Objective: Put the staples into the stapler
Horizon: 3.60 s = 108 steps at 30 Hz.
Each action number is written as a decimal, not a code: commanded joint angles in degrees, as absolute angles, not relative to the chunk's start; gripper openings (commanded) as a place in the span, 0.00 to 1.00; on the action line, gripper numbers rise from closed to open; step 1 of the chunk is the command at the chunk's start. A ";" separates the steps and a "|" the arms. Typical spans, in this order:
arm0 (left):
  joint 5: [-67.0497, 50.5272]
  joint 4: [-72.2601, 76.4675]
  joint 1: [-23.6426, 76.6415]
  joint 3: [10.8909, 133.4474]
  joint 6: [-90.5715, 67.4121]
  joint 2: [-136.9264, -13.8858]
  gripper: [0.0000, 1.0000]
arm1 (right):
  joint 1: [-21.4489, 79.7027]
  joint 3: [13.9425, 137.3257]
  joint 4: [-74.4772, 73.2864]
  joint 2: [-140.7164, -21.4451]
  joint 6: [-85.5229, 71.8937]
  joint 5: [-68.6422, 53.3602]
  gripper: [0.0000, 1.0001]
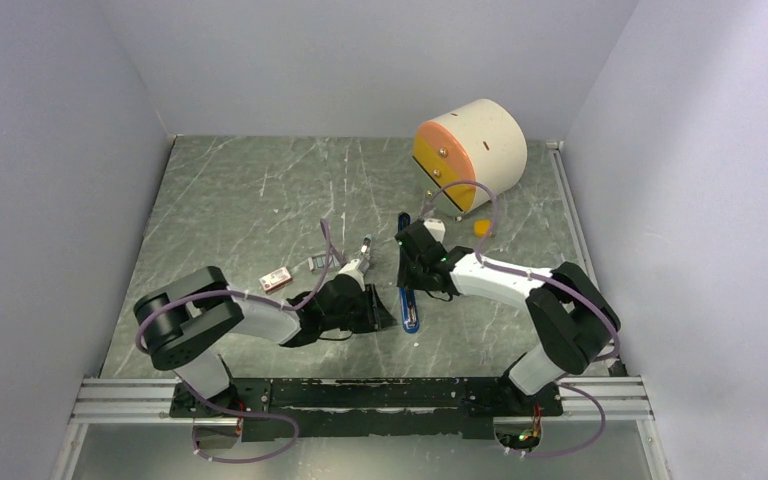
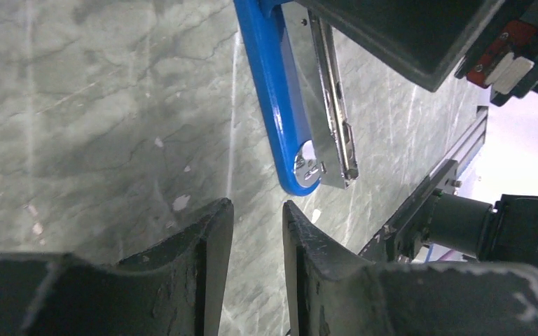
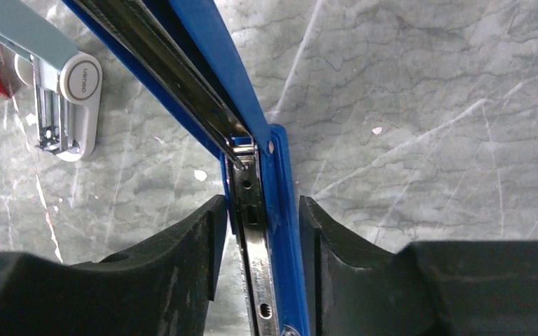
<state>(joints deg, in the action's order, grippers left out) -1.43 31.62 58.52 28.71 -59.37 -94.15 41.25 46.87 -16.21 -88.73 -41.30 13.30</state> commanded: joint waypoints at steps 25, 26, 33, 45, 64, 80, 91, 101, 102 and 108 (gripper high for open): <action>34.09 -14.01 58.01 37.39 -43.82 -54.14 0.43 | 41.81 59.82 -12.49 -100.17 -42.61 28.15 0.17; 34.08 -14.13 58.01 37.24 -43.92 -53.70 0.43 | 41.57 60.15 -11.89 -100.60 -42.27 27.78 0.17; 34.09 -14.92 58.09 37.27 -43.76 -54.34 0.44 | 40.19 60.70 -9.25 -101.74 -39.84 24.68 0.28; 34.37 -16.26 58.02 38.60 -42.98 -55.72 0.44 | 40.17 60.21 -10.87 -93.28 -36.19 20.13 0.52; 49.18 -34.89 58.02 52.31 -41.82 -37.65 0.71 | 51.69 73.35 -15.68 -98.38 -34.99 23.39 0.52; 56.62 -45.10 58.01 53.03 -45.65 -29.64 0.91 | 57.77 89.74 -24.78 -116.66 -42.80 27.24 0.36; 54.89 -45.67 58.06 51.77 -47.97 -30.39 0.88 | 59.15 98.77 -31.95 -125.93 -46.47 32.69 0.42; 52.40 -41.52 58.01 50.44 -44.81 -29.36 0.86 | 59.15 101.49 -32.16 -129.46 -45.83 33.87 0.38; 52.57 -41.83 58.06 50.38 -45.15 -29.23 0.86 | 59.13 101.57 -32.06 -129.60 -45.90 34.08 0.38; 52.54 -41.28 58.06 50.01 -45.16 -28.44 0.86 | 59.15 102.37 -32.07 -130.84 -45.86 34.56 0.39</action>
<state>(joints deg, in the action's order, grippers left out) 52.71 -43.07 58.26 50.81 -45.82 -29.34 59.05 100.29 -31.42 -129.49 -44.86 31.79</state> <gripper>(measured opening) 0.864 0.386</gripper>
